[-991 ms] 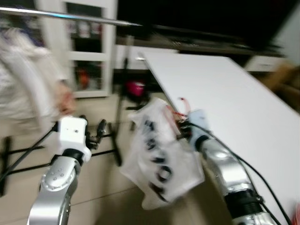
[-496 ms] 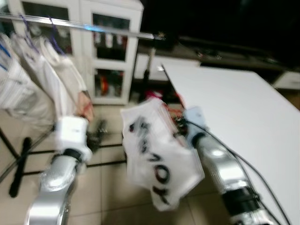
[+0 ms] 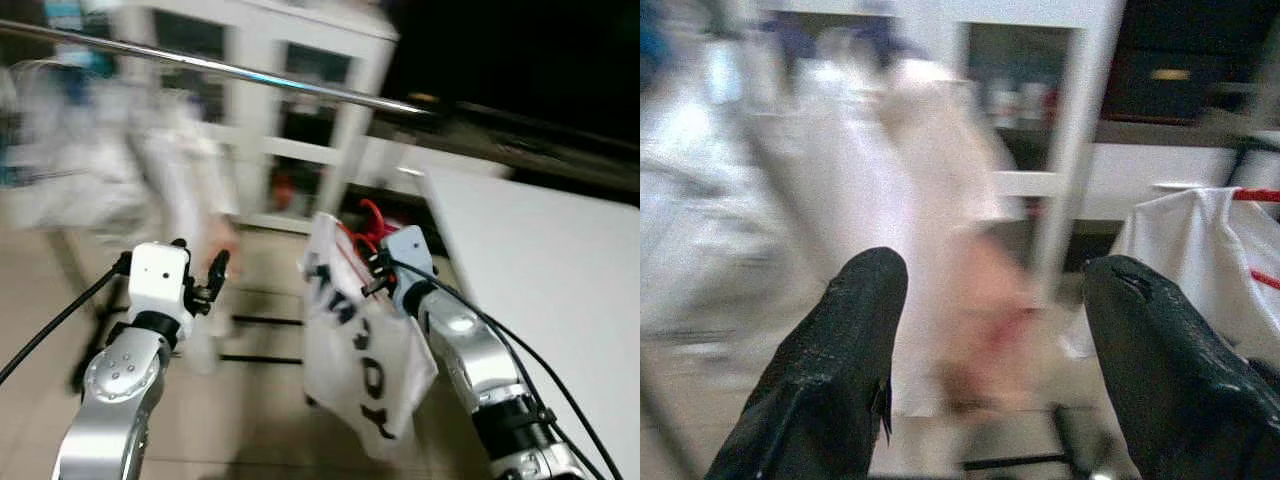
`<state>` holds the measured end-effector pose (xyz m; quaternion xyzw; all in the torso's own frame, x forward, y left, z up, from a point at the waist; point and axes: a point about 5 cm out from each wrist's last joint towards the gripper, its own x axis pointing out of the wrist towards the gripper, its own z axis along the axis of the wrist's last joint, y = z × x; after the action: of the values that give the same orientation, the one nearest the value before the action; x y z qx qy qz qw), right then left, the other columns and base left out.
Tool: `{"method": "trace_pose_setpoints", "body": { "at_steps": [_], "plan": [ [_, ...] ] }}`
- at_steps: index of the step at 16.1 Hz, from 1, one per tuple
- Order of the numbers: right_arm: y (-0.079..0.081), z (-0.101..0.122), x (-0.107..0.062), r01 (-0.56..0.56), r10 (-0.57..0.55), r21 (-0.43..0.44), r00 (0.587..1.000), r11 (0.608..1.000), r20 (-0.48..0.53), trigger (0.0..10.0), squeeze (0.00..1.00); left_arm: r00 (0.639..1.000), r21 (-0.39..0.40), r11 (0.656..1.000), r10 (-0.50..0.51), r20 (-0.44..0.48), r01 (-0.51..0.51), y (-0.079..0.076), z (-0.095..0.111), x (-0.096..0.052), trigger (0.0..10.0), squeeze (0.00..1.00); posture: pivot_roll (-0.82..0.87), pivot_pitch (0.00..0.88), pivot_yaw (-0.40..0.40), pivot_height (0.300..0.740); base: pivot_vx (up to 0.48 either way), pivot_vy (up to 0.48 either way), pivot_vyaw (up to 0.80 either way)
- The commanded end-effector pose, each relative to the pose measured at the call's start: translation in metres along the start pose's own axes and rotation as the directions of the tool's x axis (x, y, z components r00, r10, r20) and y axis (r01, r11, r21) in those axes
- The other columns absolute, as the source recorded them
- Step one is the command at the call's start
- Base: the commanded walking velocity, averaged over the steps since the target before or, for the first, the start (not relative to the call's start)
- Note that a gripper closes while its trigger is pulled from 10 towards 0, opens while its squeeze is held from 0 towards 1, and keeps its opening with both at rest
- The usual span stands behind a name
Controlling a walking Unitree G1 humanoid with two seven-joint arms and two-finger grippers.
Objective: Hang hanger
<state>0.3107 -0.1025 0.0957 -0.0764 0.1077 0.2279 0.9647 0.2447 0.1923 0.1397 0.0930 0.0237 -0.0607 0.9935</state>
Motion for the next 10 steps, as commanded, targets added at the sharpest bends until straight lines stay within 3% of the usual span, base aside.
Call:
{"method": "trace_pose_setpoints", "body": {
  "at_steps": [1,9,10],
  "plan": [
    [-0.005,0.012,0.003,0.053,-0.054,0.015,0.997,0.998,0.052,10.0,0.00,1.000,0.020,1.000,-0.008,0.014,0.008,0.002,0.003,0.000,10.0,0.00,0.08,0.000,-0.205,0.740,0.386,0.000,0.00],
    [-0.020,0.008,0.000,0.188,-0.193,0.094,0.980,0.978,0.046,10.0,0.00,0.992,0.059,0.992,-0.116,0.042,0.113,-0.002,0.011,0.018,10.0,0.00,0.06,0.000,-0.107,0.740,0.388,0.000,0.00],
    [-0.020,0.007,-0.002,0.202,-0.208,0.124,0.977,0.972,0.041,10.0,0.00,0.987,0.061,0.987,-0.150,0.059,0.147,-0.005,0.016,0.023,10.0,0.00,0.07,0.000,-0.067,0.740,0.386,0.000,0.00]
  ]
}}
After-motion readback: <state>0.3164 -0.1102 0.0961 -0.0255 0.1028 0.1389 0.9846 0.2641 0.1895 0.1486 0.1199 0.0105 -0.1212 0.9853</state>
